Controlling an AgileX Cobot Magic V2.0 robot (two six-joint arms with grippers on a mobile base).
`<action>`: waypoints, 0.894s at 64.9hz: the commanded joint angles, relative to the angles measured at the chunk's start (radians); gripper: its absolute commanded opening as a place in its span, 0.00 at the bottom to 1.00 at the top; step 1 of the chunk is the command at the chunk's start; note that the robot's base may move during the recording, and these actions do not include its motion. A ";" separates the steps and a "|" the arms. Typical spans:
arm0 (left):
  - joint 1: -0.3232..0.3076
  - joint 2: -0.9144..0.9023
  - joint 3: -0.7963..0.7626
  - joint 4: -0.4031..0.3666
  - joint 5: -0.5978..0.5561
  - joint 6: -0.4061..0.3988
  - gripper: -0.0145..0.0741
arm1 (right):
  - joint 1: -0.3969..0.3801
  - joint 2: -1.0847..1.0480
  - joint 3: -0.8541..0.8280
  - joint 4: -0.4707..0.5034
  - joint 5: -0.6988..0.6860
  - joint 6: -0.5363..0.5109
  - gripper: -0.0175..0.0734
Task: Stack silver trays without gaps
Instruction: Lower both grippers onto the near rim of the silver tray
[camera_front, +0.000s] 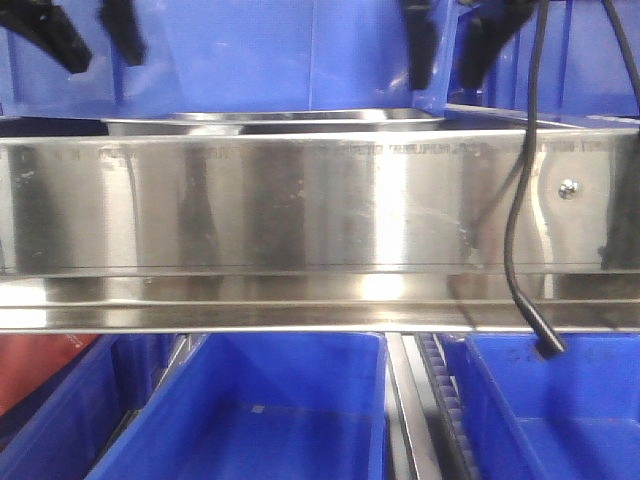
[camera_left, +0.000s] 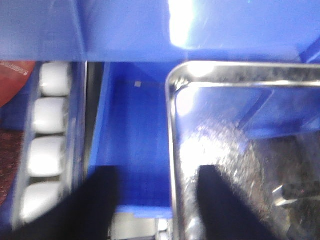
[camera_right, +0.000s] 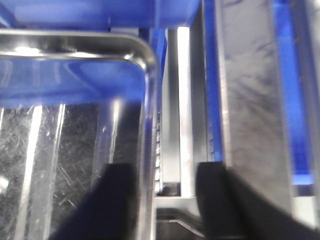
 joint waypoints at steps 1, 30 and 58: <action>-0.004 0.019 -0.008 -0.002 -0.035 -0.015 0.53 | 0.000 0.007 -0.009 0.011 -0.033 0.000 0.45; -0.004 0.112 -0.008 -0.016 -0.035 -0.015 0.50 | 0.000 0.050 -0.009 0.011 -0.059 0.000 0.45; -0.004 0.117 -0.008 -0.009 -0.059 -0.015 0.50 | -0.004 0.096 -0.009 0.019 -0.055 0.028 0.45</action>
